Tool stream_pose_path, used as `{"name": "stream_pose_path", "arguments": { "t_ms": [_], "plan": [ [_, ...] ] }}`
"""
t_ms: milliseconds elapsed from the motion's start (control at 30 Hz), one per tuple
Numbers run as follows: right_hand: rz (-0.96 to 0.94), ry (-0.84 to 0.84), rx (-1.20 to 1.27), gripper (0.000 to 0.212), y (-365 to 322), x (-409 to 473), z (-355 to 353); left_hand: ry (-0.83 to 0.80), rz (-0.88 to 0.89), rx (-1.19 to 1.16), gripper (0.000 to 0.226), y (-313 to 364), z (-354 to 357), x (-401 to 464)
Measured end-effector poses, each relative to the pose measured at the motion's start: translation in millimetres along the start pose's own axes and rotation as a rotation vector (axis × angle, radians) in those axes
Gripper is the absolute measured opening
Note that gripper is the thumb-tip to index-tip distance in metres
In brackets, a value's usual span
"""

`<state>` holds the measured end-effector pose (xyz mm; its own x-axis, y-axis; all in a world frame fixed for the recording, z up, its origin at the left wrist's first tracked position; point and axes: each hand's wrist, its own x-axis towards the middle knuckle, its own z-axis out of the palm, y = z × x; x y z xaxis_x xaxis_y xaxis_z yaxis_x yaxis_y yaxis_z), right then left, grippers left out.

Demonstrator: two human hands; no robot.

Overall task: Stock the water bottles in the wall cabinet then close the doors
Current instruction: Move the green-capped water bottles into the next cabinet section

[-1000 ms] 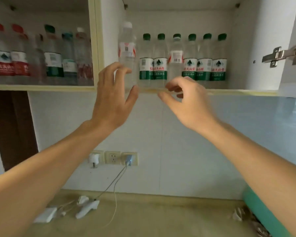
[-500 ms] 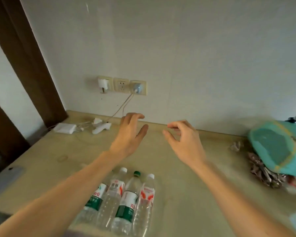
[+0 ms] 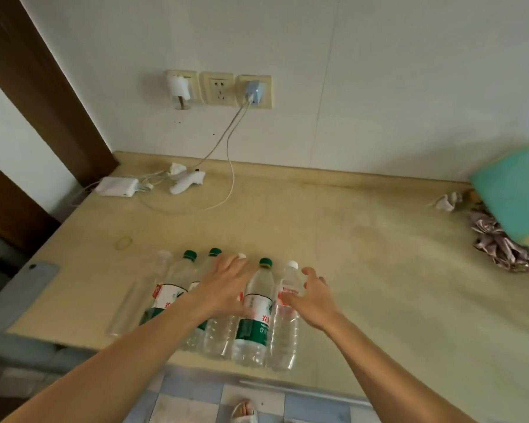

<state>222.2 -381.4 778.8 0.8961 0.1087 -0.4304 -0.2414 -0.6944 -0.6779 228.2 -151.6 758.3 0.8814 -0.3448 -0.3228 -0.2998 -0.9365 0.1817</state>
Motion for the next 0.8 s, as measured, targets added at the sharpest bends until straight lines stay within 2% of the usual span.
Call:
{"name": "stream_pose_path", "arguments": {
  "t_ms": [133,300,400,467,633,800],
  "plan": [
    [0.124,-0.015,0.116,0.090,10,2,23,0.003,0.079,0.116,0.112,6,11,6],
    [0.194,0.092,0.259,0.088,14,6,31,0.057,0.144,0.172,0.118,20,15,12],
    [0.220,0.157,0.262,0.087,19,4,29,0.073,0.142,0.154,0.119,32,19,17],
    [0.244,0.197,0.260,0.085,21,2,27,0.071,0.146,0.058,0.113,38,23,21],
    [0.268,0.251,0.288,0.083,29,-3,25,0.046,0.088,-0.366,0.091,49,22,34],
    [0.300,0.225,0.346,0.078,35,4,20,0.053,-0.071,-0.549,0.079,55,15,45]
  ]
}}
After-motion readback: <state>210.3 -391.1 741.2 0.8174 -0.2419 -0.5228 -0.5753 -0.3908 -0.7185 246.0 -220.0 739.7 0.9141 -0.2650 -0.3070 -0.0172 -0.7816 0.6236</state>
